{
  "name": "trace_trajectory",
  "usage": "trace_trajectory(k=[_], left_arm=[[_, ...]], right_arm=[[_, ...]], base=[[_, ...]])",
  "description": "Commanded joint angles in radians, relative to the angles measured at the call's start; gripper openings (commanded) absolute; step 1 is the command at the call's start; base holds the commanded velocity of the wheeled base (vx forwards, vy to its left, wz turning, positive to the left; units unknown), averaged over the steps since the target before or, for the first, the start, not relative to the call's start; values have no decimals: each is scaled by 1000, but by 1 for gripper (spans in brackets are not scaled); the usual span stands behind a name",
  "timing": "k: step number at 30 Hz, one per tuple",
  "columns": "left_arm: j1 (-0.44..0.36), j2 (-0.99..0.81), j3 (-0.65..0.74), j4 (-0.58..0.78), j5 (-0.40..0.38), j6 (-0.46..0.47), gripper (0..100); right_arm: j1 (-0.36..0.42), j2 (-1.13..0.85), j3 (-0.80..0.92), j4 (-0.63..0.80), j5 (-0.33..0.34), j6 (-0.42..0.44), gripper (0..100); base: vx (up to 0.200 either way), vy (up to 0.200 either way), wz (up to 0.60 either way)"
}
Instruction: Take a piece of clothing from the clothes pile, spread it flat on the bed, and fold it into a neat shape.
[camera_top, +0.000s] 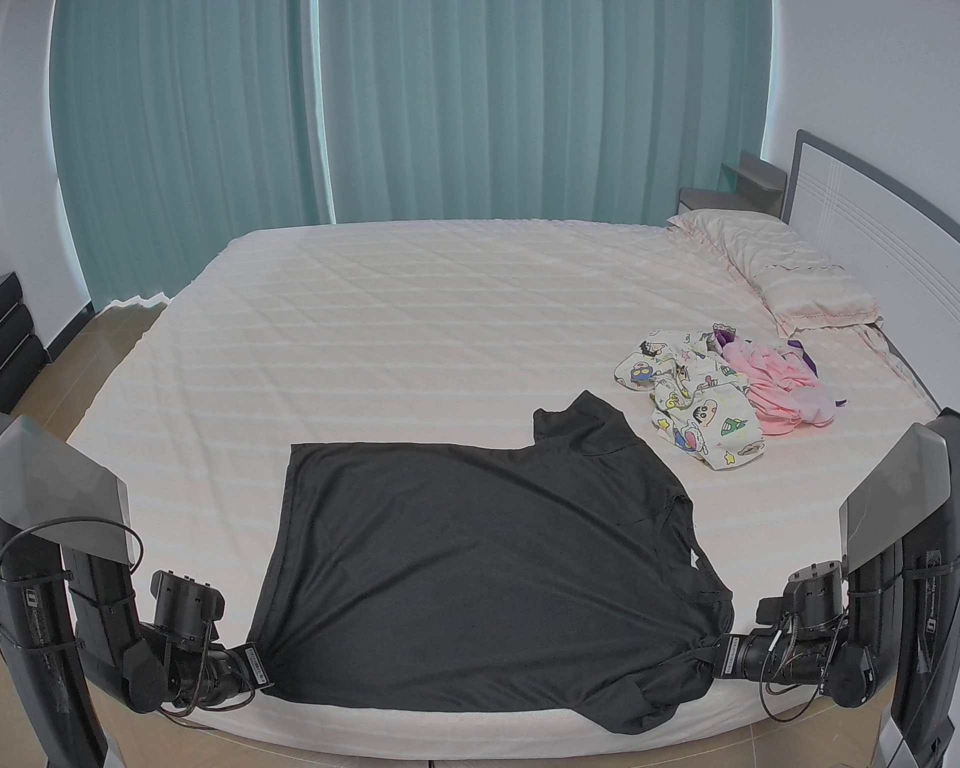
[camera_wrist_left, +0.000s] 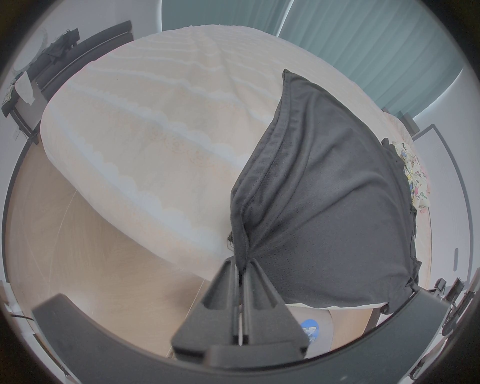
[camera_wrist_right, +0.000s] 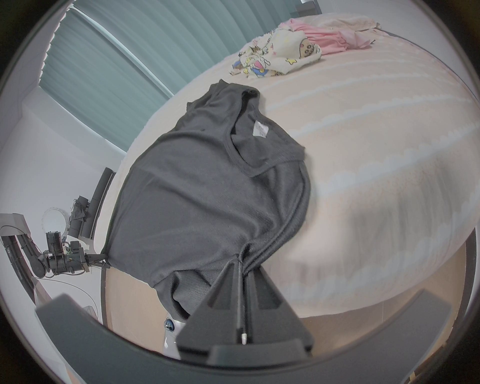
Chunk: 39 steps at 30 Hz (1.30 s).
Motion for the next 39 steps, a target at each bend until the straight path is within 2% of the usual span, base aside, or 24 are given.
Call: trace_trajectory(k=[1, 7, 10, 13, 20, 24, 31, 32, 36, 39], left_arm=[[10, -35, -1, -1, 1, 0, 0], [29, -101, -12, -1, -2, -5, 0], [35, -132, -77, 0, 4, -134, 0], [48, -126, -113, 0, 7, -192, 0], [68, -106, -143, 0, 7, -203, 0], [67, -78, -171, 0, 7, -256, 0], [67, -45, -179, 0, 2, -264, 0], [67, -40, -180, 0, 1, -264, 0], [67, -28, -180, 0, -6, -265, 0], [67, -23, -180, 0, -6, -265, 0]], right_arm=[[-3, -12, 16, -16, 0, 9, 0], [-11, -80, -16, -16, 0, 52, 0], [-26, -92, -99, -14, -9, 81, 0], [-29, -80, -162, -14, -13, 95, 0], [-49, -55, -252, -12, -13, 100, 0], [-45, -12, -324, -2, -13, 97, 0], [-46, 66, -427, 7, -13, 97, 0], [-46, 69, -430, 7, -12, 98, 100], [-55, 46, -427, 23, -12, 103, 100], [-101, 12, -424, 37, -7, 111, 100]], base=[[0, 0, 0], [0, 0, 0], [0, 0, 0], [0, 0, 0], [0, 0, 0], [0, 0, 0], [0, 0, 0], [0, 0, 0], [0, 0, 0], [0, 0, 0]])
